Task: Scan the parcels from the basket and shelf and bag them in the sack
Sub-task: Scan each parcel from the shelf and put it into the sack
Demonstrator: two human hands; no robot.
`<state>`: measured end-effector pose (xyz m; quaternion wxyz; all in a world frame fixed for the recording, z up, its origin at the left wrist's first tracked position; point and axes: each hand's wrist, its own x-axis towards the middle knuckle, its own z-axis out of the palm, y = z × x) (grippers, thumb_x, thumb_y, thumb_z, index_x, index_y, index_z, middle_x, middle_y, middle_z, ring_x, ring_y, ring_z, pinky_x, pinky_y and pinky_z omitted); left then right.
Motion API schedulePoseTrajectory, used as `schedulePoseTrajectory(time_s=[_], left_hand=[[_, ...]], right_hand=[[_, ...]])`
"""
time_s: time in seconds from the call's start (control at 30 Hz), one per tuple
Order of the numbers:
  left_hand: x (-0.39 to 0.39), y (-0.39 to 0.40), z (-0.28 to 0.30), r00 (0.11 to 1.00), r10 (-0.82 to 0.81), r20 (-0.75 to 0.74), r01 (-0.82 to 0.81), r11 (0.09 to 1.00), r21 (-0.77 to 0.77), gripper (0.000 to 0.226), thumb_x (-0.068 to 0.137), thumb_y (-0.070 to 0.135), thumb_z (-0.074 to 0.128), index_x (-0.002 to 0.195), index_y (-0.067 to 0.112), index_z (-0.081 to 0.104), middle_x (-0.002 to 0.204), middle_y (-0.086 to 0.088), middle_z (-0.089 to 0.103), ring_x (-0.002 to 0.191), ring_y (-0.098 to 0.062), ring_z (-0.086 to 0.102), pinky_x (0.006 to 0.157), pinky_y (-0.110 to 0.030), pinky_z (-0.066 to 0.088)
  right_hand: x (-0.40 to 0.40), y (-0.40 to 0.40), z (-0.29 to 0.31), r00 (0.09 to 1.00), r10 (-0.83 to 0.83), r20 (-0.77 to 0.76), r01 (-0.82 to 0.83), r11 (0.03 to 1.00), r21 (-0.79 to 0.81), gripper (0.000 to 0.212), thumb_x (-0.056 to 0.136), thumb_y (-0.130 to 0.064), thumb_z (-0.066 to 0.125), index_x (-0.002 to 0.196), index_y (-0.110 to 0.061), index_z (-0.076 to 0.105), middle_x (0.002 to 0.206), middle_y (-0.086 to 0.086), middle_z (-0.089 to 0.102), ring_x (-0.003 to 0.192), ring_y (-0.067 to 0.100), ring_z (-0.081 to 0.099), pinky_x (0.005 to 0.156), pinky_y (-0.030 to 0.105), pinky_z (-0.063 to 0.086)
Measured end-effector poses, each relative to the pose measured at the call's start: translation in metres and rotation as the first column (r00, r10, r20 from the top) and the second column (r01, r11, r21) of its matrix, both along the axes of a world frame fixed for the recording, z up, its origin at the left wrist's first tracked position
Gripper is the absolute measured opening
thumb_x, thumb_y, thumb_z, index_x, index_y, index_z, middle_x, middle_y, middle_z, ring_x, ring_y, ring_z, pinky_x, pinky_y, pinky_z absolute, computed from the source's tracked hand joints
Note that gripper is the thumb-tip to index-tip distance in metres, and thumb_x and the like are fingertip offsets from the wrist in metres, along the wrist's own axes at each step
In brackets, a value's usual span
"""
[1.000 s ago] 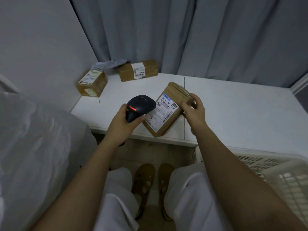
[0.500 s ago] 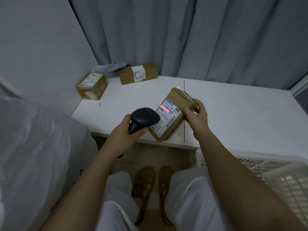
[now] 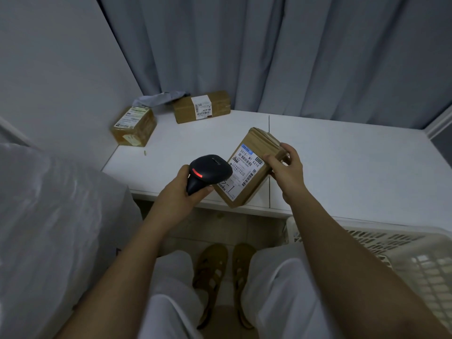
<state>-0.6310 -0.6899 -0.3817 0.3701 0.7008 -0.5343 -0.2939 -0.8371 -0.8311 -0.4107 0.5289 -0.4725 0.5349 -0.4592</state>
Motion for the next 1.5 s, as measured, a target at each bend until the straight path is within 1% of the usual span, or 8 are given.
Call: schedulePoseTrajectory(time_s=[0.37, 0.57, 0.93, 1.13, 1.23, 1.37, 1.43, 1.5], left_hand=[[-0.020, 0.002, 0.018, 0.968, 0.180, -0.173, -0.209, 0.964, -0.164, 0.038, 0.089, 0.025, 0.066, 0.118, 0.030, 0.042, 0.101, 0.019, 0.054, 0.091, 0.001, 0.056, 0.069, -0.011, 0.041], [-0.042, 0.046, 0.069, 0.914, 0.240, -0.327, -0.366, 0.834, -0.413, 0.038, 0.086, 0.024, 0.070, 0.113, 0.039, 0.047, 0.108, 0.025, 0.058, 0.100, 0.012, 0.055, 0.077, -0.006, 0.043], [-0.035, 0.205, 0.190, 0.867, 0.304, -0.395, -0.497, 0.583, -0.643, 0.035, 0.085, 0.026, 0.072, 0.103, 0.047, 0.050, 0.102, 0.015, 0.065, 0.093, -0.008, 0.064, 0.079, -0.023, 0.051], [-0.001, 0.300, 0.211, 0.782, 0.430, -0.450, -0.615, 0.414, -0.671, 0.031, 0.085, 0.026, 0.071, 0.101, 0.044, 0.051, 0.095, 0.014, 0.067, 0.087, -0.009, 0.066, 0.078, -0.037, 0.054], [0.019, 0.340, 0.207, 0.725, 0.513, -0.460, -0.667, 0.358, -0.653, 0.028, 0.085, 0.025, 0.071, 0.096, 0.042, 0.052, 0.091, 0.011, 0.068, 0.082, -0.011, 0.068, 0.077, -0.040, 0.054], [0.037, 0.378, 0.199, 0.655, 0.585, -0.479, -0.716, 0.276, -0.641, 0.029, 0.085, 0.020, 0.072, 0.103, 0.032, 0.053, 0.087, 0.015, 0.065, 0.071, 0.006, 0.064, 0.070, -0.013, 0.048], [0.042, 0.391, 0.196, 0.627, 0.622, -0.469, -0.730, 0.258, -0.633, 0.030, 0.086, 0.017, 0.070, 0.105, 0.033, 0.052, 0.083, 0.022, 0.064, 0.071, 0.008, 0.063, 0.066, -0.008, 0.044], [0.048, 0.398, 0.193, 0.601, 0.646, -0.471, -0.752, 0.256, -0.608, 0.035, 0.086, 0.020, 0.070, 0.097, 0.048, 0.051, 0.082, 0.022, 0.066, 0.072, -0.003, 0.066, 0.071, -0.026, 0.052]], right_hand=[[0.014, 0.026, 0.028, 0.987, -0.067, 0.143, 0.071, 0.997, -0.026, 0.057, 0.085, -0.022, 0.074, 0.135, -0.028, 0.045, 0.134, 0.001, 0.046, 0.112, 0.016, 0.054, 0.097, 0.040, 0.053], [0.042, 0.082, 0.079, 0.918, -0.035, 0.395, 0.043, 0.999, -0.010, 0.056, 0.086, -0.022, 0.072, 0.133, -0.027, 0.043, 0.131, 0.007, 0.049, 0.107, 0.015, 0.059, 0.087, 0.034, 0.058], [0.094, 0.207, 0.240, 0.733, 0.226, 0.641, -0.092, 0.967, -0.236, 0.038, 0.091, -0.021, 0.067, 0.119, -0.032, 0.044, 0.122, -0.002, 0.056, 0.108, 0.015, 0.062, 0.091, 0.043, 0.056], [0.154, 0.274, 0.269, 0.758, 0.506, 0.412, -0.354, 0.849, -0.391, 0.054, 0.085, -0.026, 0.074, 0.130, -0.025, 0.044, 0.126, 0.001, 0.055, 0.112, 0.018, 0.060, 0.092, 0.043, 0.055], [0.191, 0.305, 0.262, 0.786, 0.603, 0.133, -0.504, 0.751, -0.425, 0.065, 0.068, -0.051, 0.080, 0.121, -0.036, 0.046, 0.125, -0.001, 0.053, 0.111, 0.020, 0.059, 0.095, 0.046, 0.053], [0.234, 0.335, 0.241, 0.789, 0.559, -0.254, -0.611, 0.674, -0.415, 0.062, 0.079, -0.054, 0.071, 0.128, -0.036, 0.039, 0.130, 0.002, 0.042, 0.107, 0.021, 0.049, 0.090, 0.032, 0.044], [0.251, 0.340, 0.228, 0.716, 0.625, -0.310, -0.697, 0.657, -0.286, 0.064, 0.087, -0.053, 0.064, 0.137, -0.030, 0.031, 0.139, 0.007, 0.037, 0.113, 0.027, 0.048, 0.094, 0.035, 0.045], [0.258, 0.341, 0.220, 0.491, 0.697, -0.523, -0.851, 0.513, -0.115, 0.062, 0.093, -0.051, 0.055, 0.143, -0.021, 0.031, 0.145, 0.009, 0.040, 0.124, 0.031, 0.046, 0.100, 0.036, 0.040]])
